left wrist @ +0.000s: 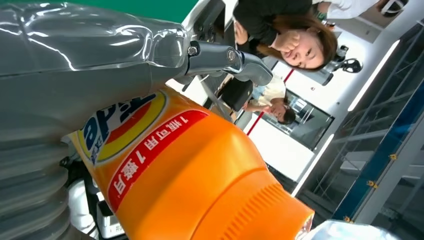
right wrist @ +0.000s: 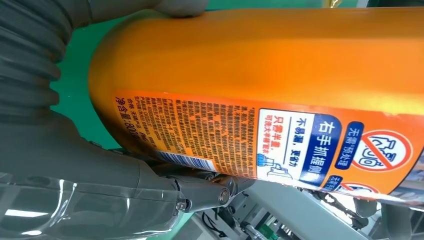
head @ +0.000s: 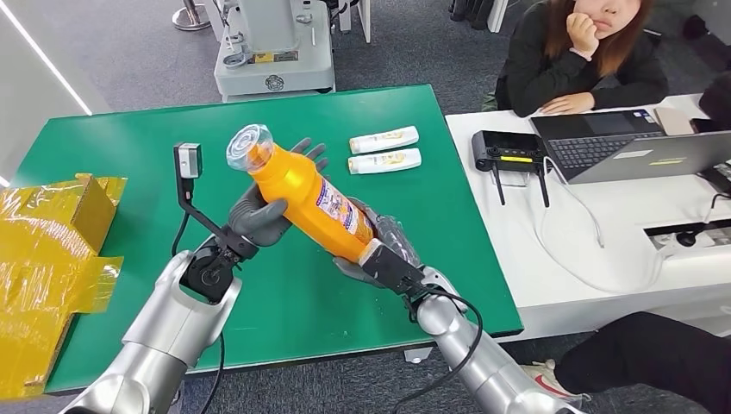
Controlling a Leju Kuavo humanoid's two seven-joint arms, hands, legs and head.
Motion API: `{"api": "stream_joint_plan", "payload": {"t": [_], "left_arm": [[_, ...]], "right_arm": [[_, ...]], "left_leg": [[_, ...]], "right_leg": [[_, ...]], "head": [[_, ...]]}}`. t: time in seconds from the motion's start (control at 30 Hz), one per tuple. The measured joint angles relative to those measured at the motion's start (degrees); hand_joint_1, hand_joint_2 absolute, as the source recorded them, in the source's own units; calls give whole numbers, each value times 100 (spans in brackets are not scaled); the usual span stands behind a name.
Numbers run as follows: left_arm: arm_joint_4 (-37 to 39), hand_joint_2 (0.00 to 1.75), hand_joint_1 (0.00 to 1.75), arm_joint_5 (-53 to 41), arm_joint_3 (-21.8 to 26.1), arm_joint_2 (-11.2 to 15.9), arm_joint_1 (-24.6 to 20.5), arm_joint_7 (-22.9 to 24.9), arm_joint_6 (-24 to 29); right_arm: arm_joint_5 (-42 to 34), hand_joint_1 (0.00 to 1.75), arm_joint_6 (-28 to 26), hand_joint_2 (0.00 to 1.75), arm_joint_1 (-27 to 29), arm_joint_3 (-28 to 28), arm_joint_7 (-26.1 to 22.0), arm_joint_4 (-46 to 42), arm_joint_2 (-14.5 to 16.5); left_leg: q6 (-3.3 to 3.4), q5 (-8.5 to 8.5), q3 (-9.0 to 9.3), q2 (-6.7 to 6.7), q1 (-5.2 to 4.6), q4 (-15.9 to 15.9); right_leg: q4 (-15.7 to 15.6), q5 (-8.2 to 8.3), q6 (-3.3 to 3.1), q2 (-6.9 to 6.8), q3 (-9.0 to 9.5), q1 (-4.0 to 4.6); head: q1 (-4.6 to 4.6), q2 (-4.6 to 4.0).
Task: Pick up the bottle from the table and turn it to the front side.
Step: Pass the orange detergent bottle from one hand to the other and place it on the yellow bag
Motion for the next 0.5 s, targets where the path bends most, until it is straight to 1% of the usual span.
{"api": "stream_joint_plan", "payload": {"t": [0.13, 0.2, 0.23, 0.27, 0.3, 0.37, 0.4, 0.47, 0.5], "left_arm": [[16, 175, 0, -18, -225, 33, -20, -67, -11], [2, 175, 0, -322, -341, 30, -24, -314, 81], [-17, 175, 0, -624, -393, 23, -25, -535, 207], [-53, 175, 0, -1082, -441, 15, -24, -838, 421], [-109, 175, 0, -1710, -481, 5, -22, -1221, 749], [-282, 175, 0, -3118, -522, -15, -17, -2028, 1587], [-384, 175, 0, -3722, -528, -20, -15, -2347, 1999], [-574, 175, 0, -4551, -525, -21, -7, -2734, 2594], [-643, 175, 0, -4828, -522, -17, 0, -2852, 2775]], "right_arm": [[-12, 175, -14, 175, 43, -34, 30, 0, -34], [-29, 175, -37, 175, 60, -65, 54, 0, -47], [-38, 175, -54, 175, 65, -87, 78, -3, -51], [-45, 175, -69, 175, 68, -110, 113, -16, -54], [-55, 175, -79, 175, 75, -134, 152, -42, -55], [-99, 175, -72, 175, 109, -177, 225, -146, -57], [-126, 175, -55, 175, 132, -199, 248, -207, -57], [-193, 175, 15, 175, 165, -240, 271, -308, -57], [-234, 175, 59, 175, 173, -252, 274, -338, -57]], "left_leg": [[0, 0, -2, -2, 0, 0], [0, 0, -3, -2, -1, 0], [0, 0, -3, -2, -1, 0], [0, 0, -3, -2, -1, 0], [0, 0, -4, -2, -1, 0], [0, 0, -4, -1, -1, 0], [0, 0, -5, -2, -1, 0], [0, 0, -6, -6, -1, 0], [0, 0, -7, -7, -1, 0]], "right_leg": [[0, 0, 0, -1, 0, 0], [0, 0, 0, -2, 0, 0], [0, 0, 1, -2, 0, 0], [0, 0, 1, -2, 0, -1], [0, 1, 1, -1, 0, -1], [0, 2, 1, 0, 0, -1], [0, 2, 1, -1, 0, -1], [0, 1, 1, -5, 0, 0], [0, 1, 1, -6, 0, 0]], "head": [[0, 0], [-1, 0], [0, 0], [0, 0], [-1, 0], [0, 0], [-1, 0], [-1, 0], [-1, 0]]}}
